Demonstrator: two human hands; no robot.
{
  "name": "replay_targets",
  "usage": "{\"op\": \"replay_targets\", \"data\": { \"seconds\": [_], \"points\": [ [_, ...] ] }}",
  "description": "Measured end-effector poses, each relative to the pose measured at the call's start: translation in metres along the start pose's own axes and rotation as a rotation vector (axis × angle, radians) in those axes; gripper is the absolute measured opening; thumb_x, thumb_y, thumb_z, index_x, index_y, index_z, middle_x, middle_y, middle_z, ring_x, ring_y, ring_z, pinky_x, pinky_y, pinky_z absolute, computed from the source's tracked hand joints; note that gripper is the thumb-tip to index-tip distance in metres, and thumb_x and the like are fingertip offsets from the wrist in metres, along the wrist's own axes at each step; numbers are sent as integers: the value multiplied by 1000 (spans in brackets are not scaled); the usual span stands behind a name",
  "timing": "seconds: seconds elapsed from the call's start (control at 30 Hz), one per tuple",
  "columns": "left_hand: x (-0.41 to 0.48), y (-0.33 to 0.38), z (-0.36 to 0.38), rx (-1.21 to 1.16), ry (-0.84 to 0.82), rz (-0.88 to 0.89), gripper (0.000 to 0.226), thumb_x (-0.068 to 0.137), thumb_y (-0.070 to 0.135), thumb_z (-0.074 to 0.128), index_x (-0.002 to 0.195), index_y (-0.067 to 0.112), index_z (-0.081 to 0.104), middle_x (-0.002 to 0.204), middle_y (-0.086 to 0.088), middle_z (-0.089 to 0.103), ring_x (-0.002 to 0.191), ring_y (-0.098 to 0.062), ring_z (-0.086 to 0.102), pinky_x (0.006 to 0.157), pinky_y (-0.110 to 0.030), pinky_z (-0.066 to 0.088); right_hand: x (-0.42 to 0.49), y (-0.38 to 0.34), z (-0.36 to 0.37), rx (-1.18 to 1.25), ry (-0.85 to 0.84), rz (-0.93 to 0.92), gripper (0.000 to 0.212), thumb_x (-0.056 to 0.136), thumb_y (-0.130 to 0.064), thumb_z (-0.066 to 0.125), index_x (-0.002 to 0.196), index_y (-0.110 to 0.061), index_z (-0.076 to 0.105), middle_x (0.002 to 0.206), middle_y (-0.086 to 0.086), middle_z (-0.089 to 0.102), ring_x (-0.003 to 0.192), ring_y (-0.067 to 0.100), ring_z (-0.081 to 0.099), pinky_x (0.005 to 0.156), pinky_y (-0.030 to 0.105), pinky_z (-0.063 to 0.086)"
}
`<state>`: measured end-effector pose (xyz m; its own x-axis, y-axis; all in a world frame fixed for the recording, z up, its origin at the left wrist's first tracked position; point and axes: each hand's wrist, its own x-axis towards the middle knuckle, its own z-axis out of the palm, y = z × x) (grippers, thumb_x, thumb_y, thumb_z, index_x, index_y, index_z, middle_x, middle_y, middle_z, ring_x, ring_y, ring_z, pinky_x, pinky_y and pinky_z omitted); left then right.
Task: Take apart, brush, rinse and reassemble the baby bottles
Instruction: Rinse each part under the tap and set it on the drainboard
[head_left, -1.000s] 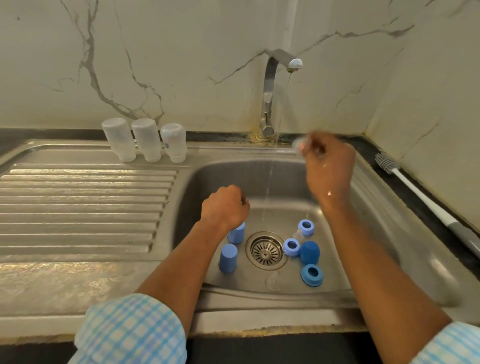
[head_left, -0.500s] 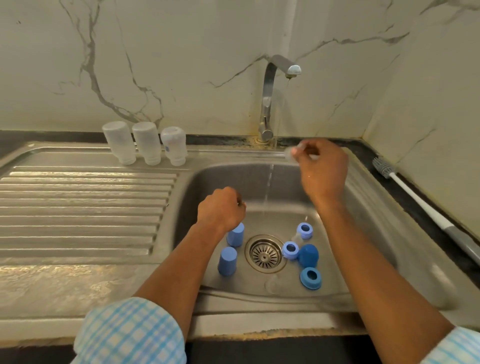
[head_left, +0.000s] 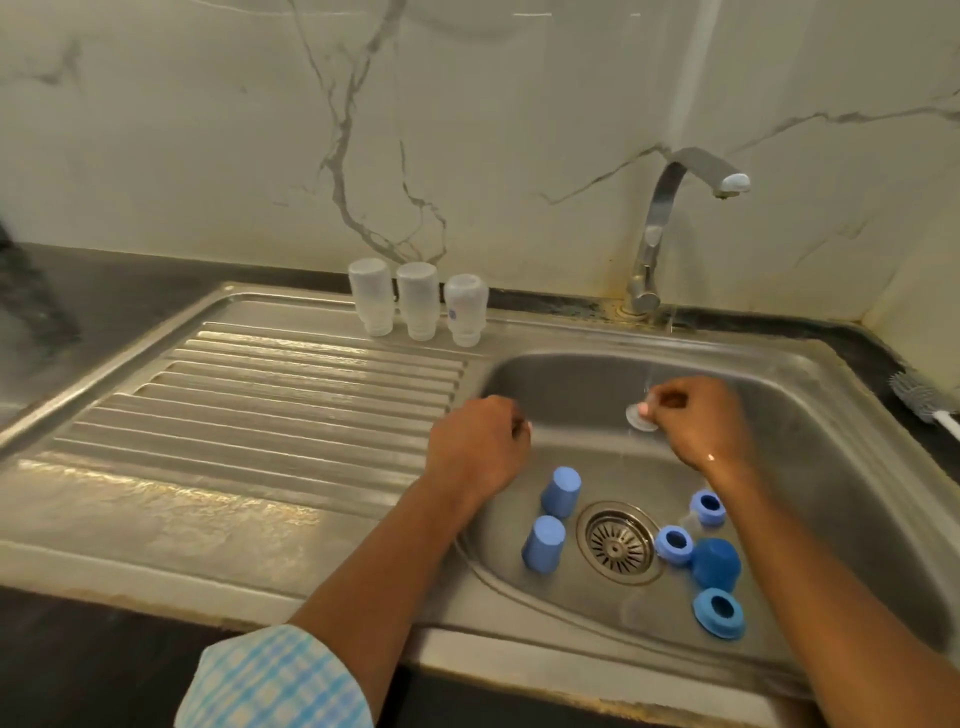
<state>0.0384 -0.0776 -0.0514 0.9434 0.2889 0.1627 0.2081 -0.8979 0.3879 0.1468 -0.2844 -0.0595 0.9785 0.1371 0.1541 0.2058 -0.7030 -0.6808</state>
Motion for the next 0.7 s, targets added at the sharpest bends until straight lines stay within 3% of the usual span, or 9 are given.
{"op": "replay_targets", "data": {
  "seconds": [0.1, 0.2, 0.3, 0.43, 0.57, 0.7],
  "points": [
    [1, -12, -9, -5, 57, 6, 27, 99, 38, 48, 108, 24, 69, 105, -4, 70, 101, -28, 64, 78, -33, 46, -3, -38, 15, 149, -55, -182, 13, 83, -13, 76, 96, -13, 72, 88, 2, 69, 83, 15, 63, 73, 24, 45],
    [5, -13, -7, -15, 42, 4, 27, 98, 38, 48, 106, 21, 68, 106, -7, 69, 101, -30, 64, 76, -34, 44, 8, -78, 45, 145, -119, -270, 10, 80, -13, 79, 87, -15, 72, 84, 2, 71, 81, 16, 66, 77, 28, 50],
    [7, -15, -6, -11, 33, 4, 28, 99, 35, 46, 105, 17, 68, 105, -9, 67, 98, -31, 64, 72, -33, 38, 34, -121, 72, 114, -162, -337, 9, 80, -13, 78, 79, -15, 69, 81, 1, 70, 78, 16, 64, 74, 28, 47],
    [10, -20, -8, -5, 55, 0, 24, 99, 27, 48, 102, 13, 66, 102, -10, 66, 94, -32, 64, 68, -32, 38, 55, -165, 105, 25, -296, -383, 12, 80, -14, 78, 88, -7, 72, 82, 2, 68, 77, 15, 62, 74, 28, 46],
    [10, -20, -5, -43, 48, 22, 17, 95, 20, 51, 99, 13, 65, 95, -8, 67, 86, -29, 66, 67, -33, 42, 62, -180, 127, -44, -398, -398, 11, 81, -12, 78, 81, -16, 68, 77, -4, 65, 74, 9, 59, 73, 25, 43],
    [12, -19, -2, -69, 50, 41, 15, 95, 21, 52, 101, 14, 64, 96, -7, 67, 85, -28, 66, 66, -33, 42, 64, -177, 137, -97, -420, -374, 9, 81, -14, 77, 83, -18, 69, 85, 2, 70, 86, 19, 65, 80, 31, 50]
  ]
}}
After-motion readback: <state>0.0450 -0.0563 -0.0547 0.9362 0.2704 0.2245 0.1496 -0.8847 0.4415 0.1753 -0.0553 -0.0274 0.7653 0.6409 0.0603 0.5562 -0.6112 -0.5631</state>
